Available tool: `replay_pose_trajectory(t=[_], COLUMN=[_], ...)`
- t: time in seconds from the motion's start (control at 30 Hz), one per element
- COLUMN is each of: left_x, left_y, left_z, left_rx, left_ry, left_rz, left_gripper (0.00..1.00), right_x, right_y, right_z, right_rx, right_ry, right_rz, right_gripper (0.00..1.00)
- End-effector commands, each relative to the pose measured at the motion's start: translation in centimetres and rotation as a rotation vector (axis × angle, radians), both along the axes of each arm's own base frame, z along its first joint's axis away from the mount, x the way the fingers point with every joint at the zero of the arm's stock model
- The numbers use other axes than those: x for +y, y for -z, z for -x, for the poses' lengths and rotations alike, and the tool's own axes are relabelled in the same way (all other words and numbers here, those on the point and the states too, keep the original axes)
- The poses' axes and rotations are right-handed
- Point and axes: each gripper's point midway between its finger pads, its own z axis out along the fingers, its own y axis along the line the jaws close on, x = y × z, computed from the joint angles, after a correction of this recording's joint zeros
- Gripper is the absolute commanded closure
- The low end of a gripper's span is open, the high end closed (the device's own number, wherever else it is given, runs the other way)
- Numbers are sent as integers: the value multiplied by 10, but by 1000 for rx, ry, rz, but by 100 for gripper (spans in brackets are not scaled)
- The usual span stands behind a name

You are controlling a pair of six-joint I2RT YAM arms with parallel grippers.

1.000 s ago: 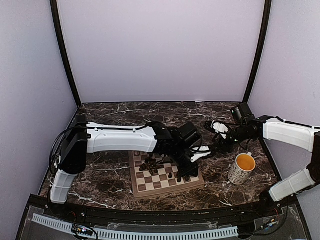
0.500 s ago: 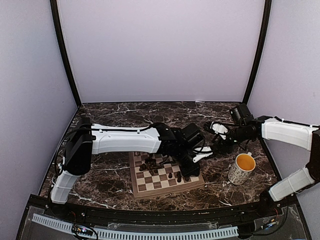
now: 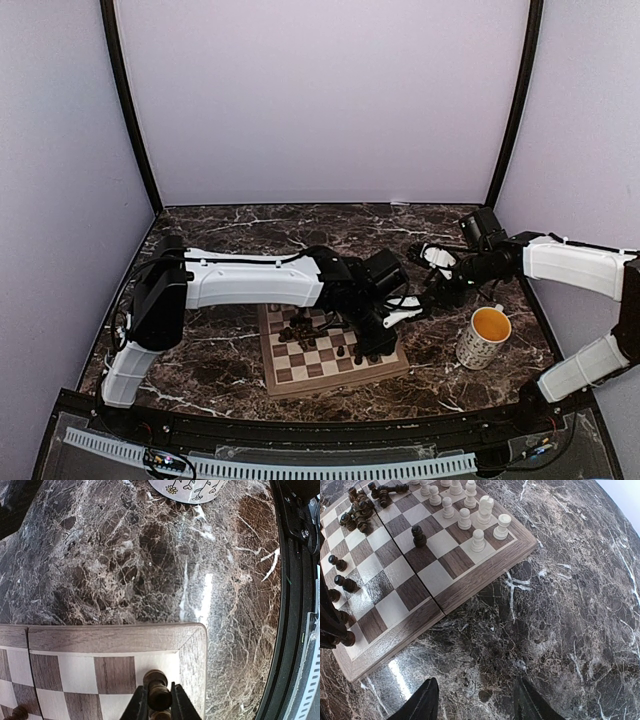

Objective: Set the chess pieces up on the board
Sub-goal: Place the rook at a8.

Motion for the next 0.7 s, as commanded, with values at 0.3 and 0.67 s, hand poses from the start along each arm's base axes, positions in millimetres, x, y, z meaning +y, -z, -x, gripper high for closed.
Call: replay_pose_trajectory(t=[0.3,0.67], left_x=[-2,-3], left_y=[1,3], left_z=[5,7], left_rx=[17,32], left_ry=[19,18], left_rz=[-1,2], left_gripper=[81,82], right_x=[2,1], right_y=[-1,0], right_z=[-2,-2], right_rx=[-10,-11], right_ry=[-5,-5], right_rz=[-5,-4], right_gripper=[47,47])
